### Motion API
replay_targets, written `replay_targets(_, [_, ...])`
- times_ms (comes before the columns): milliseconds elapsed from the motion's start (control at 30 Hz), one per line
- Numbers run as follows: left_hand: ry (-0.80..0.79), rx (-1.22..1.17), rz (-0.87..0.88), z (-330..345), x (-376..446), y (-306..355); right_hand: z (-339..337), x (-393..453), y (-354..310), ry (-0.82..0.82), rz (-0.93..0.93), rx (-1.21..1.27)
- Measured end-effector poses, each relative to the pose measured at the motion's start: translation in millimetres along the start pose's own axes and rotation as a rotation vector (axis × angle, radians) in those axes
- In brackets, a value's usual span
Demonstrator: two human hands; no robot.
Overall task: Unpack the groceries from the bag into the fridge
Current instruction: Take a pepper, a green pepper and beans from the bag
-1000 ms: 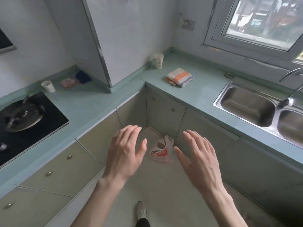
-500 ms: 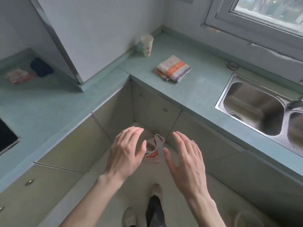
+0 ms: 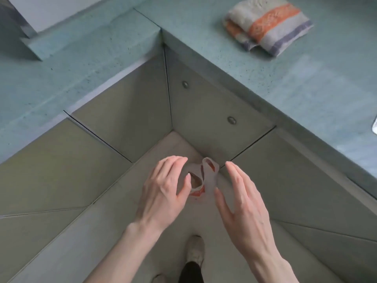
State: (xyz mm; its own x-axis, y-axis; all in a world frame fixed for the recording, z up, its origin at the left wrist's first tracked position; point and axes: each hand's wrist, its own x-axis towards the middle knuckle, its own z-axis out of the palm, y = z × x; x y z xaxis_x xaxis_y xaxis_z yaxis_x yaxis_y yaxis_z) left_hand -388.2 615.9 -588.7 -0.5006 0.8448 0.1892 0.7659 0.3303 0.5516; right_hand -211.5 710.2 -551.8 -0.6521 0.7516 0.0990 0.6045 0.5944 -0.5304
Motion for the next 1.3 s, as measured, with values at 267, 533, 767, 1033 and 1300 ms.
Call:
replay_targets(267, [-0.101,0.009,-0.022,143.6,-15.3,-80.1,147.7,9.7,108.2,-0.080,0.048,0.062])
replay_targets(533, [-0.260,-0.004,0.150,276.7,-31.4,-157.3,280.9,25.7,203.4,-0.150,-0.015,0.011])
replay_targets(767, [-0.466,0.264,0.484,361.0,-10.5,-217.2,353.4,55.6,264.7,-0.026,-0.124,-0.070])
replay_targets(1033, [-0.269,0.423,0.458,373.1,16.3,-249.1,399.4,66.4,287.9,-0.071,-0.200,-0.104])
replay_targets(1300, [-0.398,0.633,0.122,365.7,12.9,-237.6,400.9,36.1,309.6,-0.112,-0.112,-0.517])
